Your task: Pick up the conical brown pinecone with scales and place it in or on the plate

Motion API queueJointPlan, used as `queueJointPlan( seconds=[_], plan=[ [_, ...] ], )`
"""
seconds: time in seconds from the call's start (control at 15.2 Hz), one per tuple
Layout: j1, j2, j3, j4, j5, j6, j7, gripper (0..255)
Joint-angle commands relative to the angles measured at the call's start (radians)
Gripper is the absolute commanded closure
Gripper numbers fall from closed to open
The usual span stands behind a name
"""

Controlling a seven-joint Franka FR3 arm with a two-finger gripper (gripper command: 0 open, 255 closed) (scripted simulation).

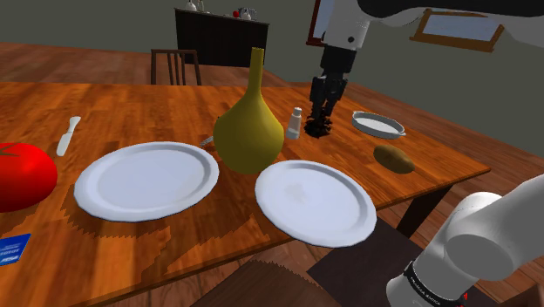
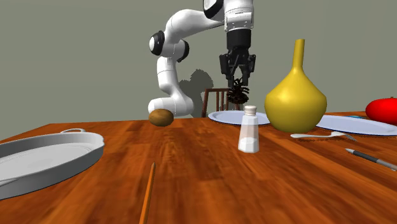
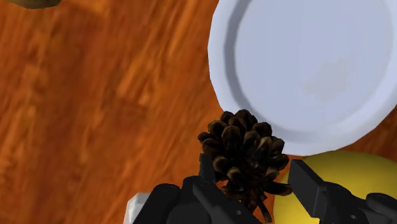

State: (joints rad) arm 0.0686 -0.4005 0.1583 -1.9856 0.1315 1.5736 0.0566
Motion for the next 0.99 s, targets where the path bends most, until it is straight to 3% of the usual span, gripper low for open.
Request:
queueJointPlan(
  seconds=[0.0, 0.59, 0.92],
  plan=[
    [0.017, -0.035, 0.029, -0.024, 0.017, -0.007, 0.043, 255],
    [0.093, -0.164, 0.166, -0.075, 0.112, -0.053, 0.239, 255],
    [0.098, -0.183, 0.172, -0.156, 0.120, 0.010, 0.230, 255]
  ],
)
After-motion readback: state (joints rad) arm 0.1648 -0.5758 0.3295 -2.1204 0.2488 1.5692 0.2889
